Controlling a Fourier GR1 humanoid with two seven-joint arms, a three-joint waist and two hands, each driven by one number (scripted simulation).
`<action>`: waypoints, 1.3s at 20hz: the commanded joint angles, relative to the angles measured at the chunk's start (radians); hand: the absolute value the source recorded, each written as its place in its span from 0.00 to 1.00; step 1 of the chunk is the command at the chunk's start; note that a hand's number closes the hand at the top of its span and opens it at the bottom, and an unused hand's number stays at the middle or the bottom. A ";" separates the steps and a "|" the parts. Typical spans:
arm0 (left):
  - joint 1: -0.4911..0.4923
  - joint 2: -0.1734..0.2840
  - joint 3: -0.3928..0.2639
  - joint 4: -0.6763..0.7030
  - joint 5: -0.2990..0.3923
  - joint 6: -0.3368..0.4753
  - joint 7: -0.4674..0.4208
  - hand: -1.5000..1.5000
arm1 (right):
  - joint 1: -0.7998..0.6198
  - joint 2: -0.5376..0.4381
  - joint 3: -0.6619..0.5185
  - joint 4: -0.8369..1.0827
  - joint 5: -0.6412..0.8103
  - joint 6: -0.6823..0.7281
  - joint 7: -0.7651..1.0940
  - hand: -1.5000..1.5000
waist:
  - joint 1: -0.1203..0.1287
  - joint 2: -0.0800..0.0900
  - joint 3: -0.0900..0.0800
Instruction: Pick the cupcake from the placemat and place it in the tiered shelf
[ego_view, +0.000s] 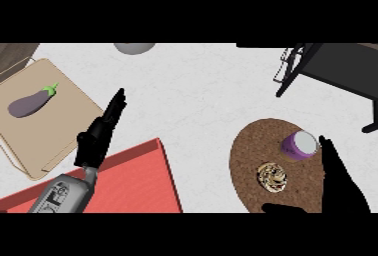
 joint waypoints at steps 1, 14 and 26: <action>0.018 -0.048 -0.017 0.023 -0.034 0.031 -0.031 0.50 | -0.090 0.121 0.008 0.050 0.059 0.097 0.228 0.00 | 0.000 0.001 0.000; 0.024 -0.024 0.019 -0.052 -0.052 -0.013 0.033 0.50 | -0.114 0.300 -0.097 0.220 0.129 0.182 0.114 0.00 | -0.001 -0.001 0.002; 0.023 -0.053 0.069 -0.071 -0.077 -0.028 0.077 0.50 | 0.006 0.392 -0.111 0.233 0.226 0.219 0.016 0.00 | -0.008 -0.002 0.002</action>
